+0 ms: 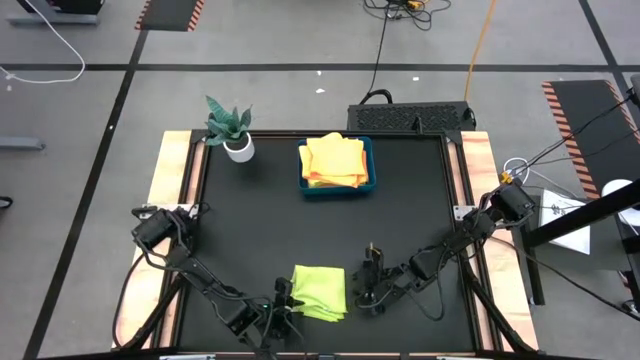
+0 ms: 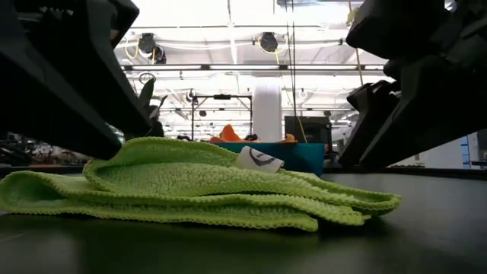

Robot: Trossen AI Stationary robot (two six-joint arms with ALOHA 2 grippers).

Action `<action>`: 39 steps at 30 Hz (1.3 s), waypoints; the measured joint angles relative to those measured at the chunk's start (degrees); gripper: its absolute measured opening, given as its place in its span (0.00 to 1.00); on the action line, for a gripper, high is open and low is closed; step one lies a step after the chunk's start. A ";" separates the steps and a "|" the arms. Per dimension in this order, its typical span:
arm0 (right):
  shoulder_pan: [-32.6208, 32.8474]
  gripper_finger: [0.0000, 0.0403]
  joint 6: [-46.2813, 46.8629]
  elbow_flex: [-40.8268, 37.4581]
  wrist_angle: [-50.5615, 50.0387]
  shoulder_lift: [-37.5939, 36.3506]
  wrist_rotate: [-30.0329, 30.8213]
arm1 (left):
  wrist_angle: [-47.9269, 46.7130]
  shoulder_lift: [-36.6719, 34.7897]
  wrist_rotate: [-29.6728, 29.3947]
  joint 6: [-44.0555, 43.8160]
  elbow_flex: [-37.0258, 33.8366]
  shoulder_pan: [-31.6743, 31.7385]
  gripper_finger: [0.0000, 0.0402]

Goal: Fold microfiber towels
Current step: Fold the green microfiber cloth

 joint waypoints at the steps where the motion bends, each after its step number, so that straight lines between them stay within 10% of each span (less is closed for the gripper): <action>1: -0.01 0.42 0.00 -0.04 -0.01 0.00 0.02 | -0.57 0.00 0.00 -0.83 0.00 0.00 0.34; 10: 0.01 0.42 -0.22 -0.05 2.31 0.00 -0.02 | -4.80 0.00 0.00 -9.01 -0.31 1.16 0.31; 18: 0.01 0.42 -0.26 -0.05 2.25 0.00 -0.02 | -5.00 0.00 0.39 -5.00 -0.31 1.01 0.03; 39: 0.01 0.42 -0.26 -0.05 2.47 0.00 -0.07 | -19.45 -5.03 1.47 -7.65 4.92 -2.64 0.02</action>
